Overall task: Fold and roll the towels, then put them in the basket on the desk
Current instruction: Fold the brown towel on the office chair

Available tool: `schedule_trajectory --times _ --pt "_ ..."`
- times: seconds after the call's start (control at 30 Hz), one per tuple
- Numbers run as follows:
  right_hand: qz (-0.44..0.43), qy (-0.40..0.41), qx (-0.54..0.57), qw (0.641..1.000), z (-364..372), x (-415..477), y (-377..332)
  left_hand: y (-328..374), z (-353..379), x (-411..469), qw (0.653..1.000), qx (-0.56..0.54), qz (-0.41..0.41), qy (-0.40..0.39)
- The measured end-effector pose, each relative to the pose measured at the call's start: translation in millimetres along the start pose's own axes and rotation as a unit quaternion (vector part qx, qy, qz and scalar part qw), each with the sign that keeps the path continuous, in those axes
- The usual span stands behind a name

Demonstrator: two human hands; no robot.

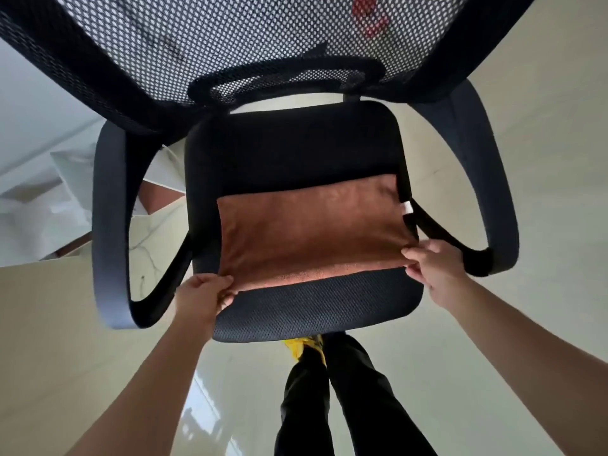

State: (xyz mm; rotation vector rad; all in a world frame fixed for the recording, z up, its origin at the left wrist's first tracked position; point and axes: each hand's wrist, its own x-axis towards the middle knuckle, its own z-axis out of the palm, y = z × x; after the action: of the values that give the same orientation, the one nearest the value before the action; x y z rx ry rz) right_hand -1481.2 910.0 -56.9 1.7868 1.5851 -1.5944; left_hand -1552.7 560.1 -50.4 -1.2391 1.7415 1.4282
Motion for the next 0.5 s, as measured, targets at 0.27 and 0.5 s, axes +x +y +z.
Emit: schedule_trajectory --times 0.27,0.5 --pt "-0.076 0.048 -0.222 0.971 12 0 20 -27 -1 2 0.877 0.425 0.205 0.097" --pt "-0.022 -0.014 -0.149 0.988 38 31 -32 10 43 19 0.607 0.659 0.444 -0.026"
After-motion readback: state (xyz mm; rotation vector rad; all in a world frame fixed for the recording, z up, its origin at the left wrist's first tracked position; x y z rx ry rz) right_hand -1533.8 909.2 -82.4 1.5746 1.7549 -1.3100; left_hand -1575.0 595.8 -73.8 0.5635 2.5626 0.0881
